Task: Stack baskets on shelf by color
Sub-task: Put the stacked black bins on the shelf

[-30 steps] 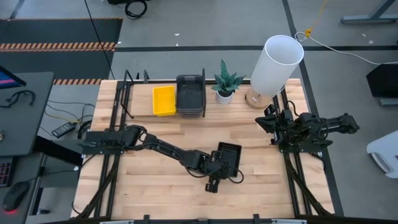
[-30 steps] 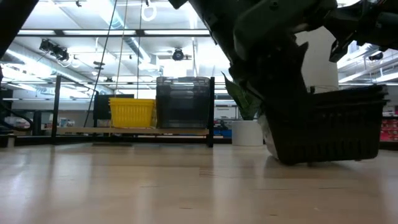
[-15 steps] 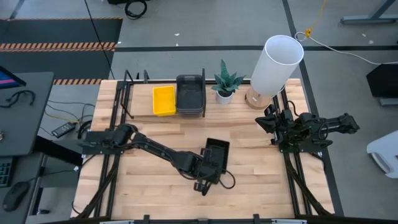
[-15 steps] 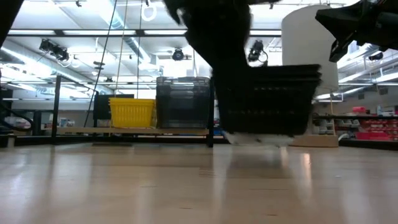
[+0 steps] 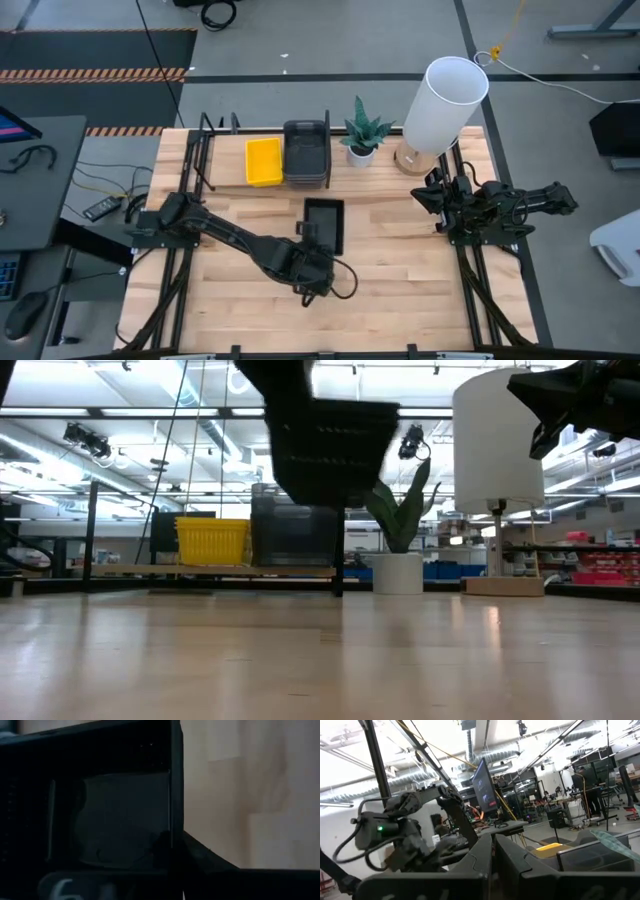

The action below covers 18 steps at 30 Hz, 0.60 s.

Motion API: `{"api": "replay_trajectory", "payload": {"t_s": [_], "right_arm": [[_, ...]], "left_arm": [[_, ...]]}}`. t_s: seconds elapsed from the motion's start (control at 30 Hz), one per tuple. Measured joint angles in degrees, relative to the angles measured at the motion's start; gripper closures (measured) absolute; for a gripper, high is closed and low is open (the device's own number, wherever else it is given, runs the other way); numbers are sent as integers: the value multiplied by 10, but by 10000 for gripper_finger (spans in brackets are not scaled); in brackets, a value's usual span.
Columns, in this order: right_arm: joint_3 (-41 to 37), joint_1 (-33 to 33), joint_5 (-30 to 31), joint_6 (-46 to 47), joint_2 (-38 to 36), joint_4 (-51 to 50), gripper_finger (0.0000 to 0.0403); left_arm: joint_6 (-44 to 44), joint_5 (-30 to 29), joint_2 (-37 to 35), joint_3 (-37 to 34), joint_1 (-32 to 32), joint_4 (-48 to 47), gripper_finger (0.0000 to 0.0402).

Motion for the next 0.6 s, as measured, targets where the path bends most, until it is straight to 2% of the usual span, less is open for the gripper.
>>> {"api": "replay_trajectory", "payload": {"t_s": [0.1,0.23,0.4,0.6], "right_arm": [[0,0,0,0,0,0,376],[0,0,0,0,0,0,376],[0,0,0,0,0,0,376],[0,0,0,0,0,0,376]], "left_arm": [[-21,-28,-48,-52,-3,-9,382],[-54,-30,-142,-161,-1,26,382],[-113,-33,-263,-277,-1,21,382],[-170,-33,-389,-352,-1,-39,382]]}}
